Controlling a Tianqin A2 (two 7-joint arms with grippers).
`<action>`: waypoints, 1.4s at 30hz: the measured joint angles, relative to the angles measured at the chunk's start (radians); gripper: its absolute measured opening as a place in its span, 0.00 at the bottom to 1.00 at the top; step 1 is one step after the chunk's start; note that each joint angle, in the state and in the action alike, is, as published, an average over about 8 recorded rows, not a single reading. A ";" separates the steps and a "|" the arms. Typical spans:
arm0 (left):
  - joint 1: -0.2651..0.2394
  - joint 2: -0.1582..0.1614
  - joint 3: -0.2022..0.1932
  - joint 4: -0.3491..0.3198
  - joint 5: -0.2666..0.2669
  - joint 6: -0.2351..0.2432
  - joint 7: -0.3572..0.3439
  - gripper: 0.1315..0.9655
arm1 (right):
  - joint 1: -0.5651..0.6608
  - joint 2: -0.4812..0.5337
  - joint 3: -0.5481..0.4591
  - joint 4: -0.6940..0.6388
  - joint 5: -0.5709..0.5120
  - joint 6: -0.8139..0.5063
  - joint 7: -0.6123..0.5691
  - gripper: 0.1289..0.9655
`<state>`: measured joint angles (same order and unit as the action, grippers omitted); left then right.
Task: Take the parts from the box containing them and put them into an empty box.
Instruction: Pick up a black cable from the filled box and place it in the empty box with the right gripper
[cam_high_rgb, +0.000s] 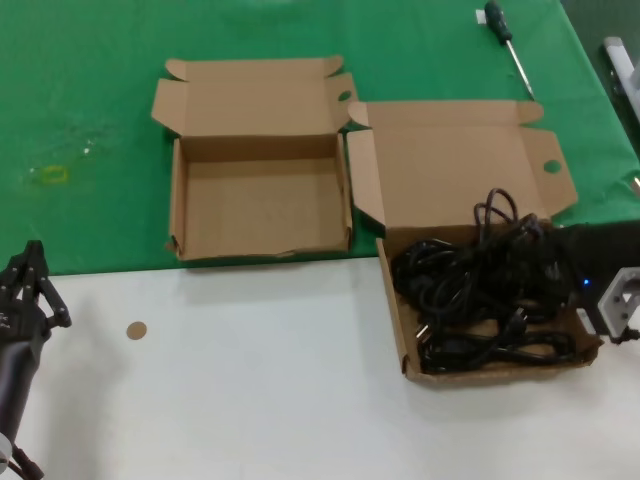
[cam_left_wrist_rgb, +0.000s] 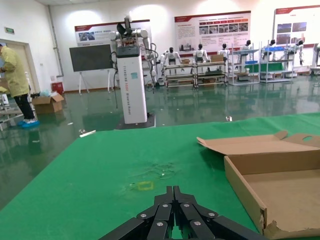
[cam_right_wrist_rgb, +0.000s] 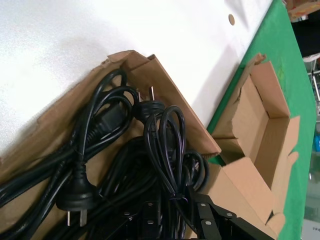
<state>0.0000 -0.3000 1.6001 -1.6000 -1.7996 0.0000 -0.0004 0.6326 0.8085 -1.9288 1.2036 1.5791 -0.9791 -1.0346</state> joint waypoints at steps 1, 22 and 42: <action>0.000 0.000 0.000 0.000 0.000 0.000 0.000 0.02 | 0.001 0.002 0.001 0.002 -0.001 0.000 0.007 0.19; 0.000 0.000 0.000 0.000 0.000 0.000 0.000 0.02 | 0.106 0.008 0.006 0.082 -0.049 0.019 0.388 0.13; 0.000 0.000 0.000 0.000 0.000 0.000 0.000 0.02 | 0.249 -0.295 -0.121 -0.007 -0.154 0.131 0.565 0.13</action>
<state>0.0000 -0.3000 1.6001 -1.6000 -1.7996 0.0000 -0.0004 0.8816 0.5139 -2.0493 1.1970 1.4256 -0.8479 -0.4695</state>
